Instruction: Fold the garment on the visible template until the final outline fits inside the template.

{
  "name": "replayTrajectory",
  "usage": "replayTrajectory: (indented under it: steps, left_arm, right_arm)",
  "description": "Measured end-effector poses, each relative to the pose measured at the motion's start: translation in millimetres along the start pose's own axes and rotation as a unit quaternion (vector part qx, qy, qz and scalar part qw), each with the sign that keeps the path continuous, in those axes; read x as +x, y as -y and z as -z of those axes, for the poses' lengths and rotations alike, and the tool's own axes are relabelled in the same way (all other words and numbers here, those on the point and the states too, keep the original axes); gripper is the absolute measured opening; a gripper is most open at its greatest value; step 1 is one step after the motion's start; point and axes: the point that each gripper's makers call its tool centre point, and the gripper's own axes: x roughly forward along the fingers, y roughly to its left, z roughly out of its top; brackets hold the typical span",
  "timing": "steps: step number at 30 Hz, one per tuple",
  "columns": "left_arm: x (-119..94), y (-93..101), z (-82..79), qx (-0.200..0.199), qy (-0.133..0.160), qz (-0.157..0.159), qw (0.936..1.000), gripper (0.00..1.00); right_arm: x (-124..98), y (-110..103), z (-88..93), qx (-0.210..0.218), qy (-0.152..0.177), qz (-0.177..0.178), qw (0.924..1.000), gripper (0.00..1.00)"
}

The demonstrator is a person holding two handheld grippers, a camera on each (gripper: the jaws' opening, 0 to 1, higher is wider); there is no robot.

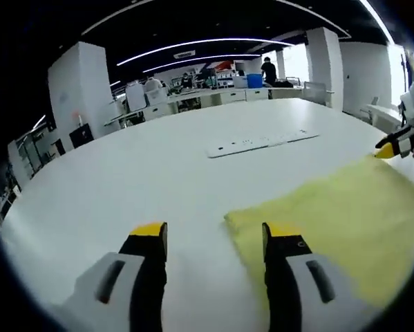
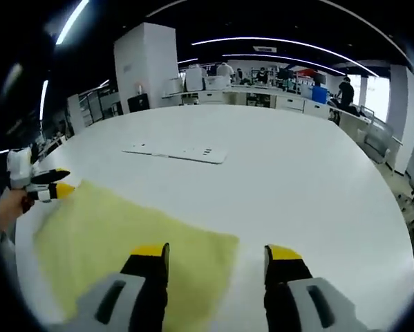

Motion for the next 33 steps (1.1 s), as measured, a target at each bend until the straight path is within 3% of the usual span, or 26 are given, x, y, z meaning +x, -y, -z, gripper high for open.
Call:
replayTrajectory:
  steps: [6, 10, 16, 21, 26, 33]
  left_arm:
    - [-23.0, 9.0, 3.6, -0.016, 0.008, 0.035, 0.9992, 0.77]
    - [-40.8, 15.8, 7.8, -0.006, 0.007, 0.055, 0.9984, 0.84]
    - [-62.4, 27.0, 14.0, 0.014, 0.009, 0.09, 0.9958, 0.92]
    - [-78.1, 32.1, 13.4, 0.008, 0.022, 0.122, 0.9923, 0.96]
    - [-97.2, 37.1, 19.2, 0.012, 0.022, 0.137, 0.9903, 0.96]
    - [-119.0, 45.4, 41.1, 0.017, 0.003, 0.17, 0.9852, 0.89]
  right_arm:
    - [-22.2, -25.1, 14.8, -0.006, -0.018, -0.047, 0.9987, 0.68]
    - [-37.7, -34.0, 25.1, -0.005, -0.027, -0.066, 0.9975, 0.69]
    - [-61.6, -39.2, 40.4, -0.006, -0.032, -0.072, 0.9969, 0.72]
    - [-79.1, -46.8, 51.4, -0.013, -0.036, -0.088, 0.9954, 0.72]
    - [-96.5, -54.1, 64.2, -0.015, -0.04, -0.102, 0.9939, 0.71]
    - [-113.3, -56.2, 80.5, -0.008, -0.046, -0.114, 0.9924, 0.66]
